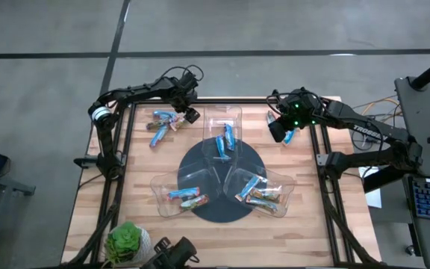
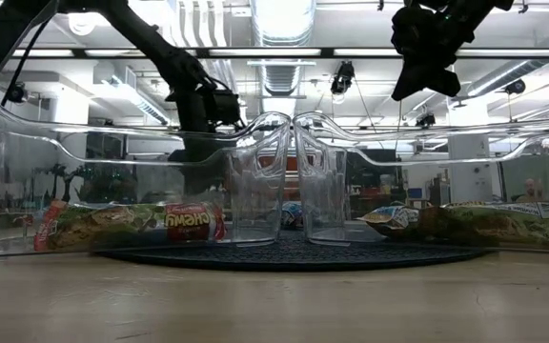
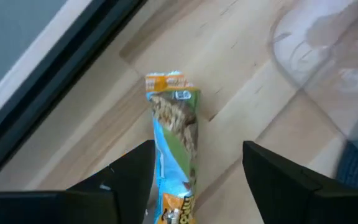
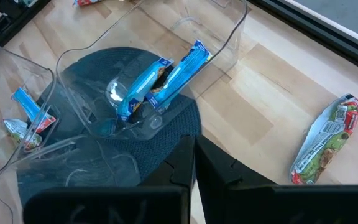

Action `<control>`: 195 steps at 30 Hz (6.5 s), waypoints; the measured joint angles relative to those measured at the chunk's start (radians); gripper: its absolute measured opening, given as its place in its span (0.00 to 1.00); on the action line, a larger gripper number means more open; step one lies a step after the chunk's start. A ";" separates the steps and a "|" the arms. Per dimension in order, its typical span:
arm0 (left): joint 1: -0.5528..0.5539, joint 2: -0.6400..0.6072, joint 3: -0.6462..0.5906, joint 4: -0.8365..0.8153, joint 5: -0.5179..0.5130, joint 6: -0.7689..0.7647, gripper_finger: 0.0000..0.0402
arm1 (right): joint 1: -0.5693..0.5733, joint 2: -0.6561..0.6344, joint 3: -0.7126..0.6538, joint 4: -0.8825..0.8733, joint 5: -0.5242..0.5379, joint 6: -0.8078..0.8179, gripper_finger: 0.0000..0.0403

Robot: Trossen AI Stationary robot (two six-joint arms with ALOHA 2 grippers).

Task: Pick and place Granola Bars by type
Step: Put the yellow granola bar into the right transparent bin

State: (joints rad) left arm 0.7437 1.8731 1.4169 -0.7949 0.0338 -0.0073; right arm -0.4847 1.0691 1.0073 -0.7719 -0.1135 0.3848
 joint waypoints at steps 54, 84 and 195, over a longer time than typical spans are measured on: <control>-0.002 0.110 -0.026 -0.020 -0.085 -0.052 0.34 | 0.000 0.000 0.000 0.000 0.000 0.010 0.02; -0.016 0.107 -0.061 -0.017 -0.123 -0.083 0.32 | 0.000 0.000 0.000 0.000 0.000 0.009 0.02; -0.659 0.108 0.935 -0.297 0.227 -0.187 0.15 | 0.000 -0.293 0.000 -0.124 -0.100 -0.150 0.02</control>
State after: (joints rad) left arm 0.0851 1.9816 2.3517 -1.0922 0.2612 -0.1946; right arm -0.4847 0.7758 1.0069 -0.8963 -0.2134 0.2352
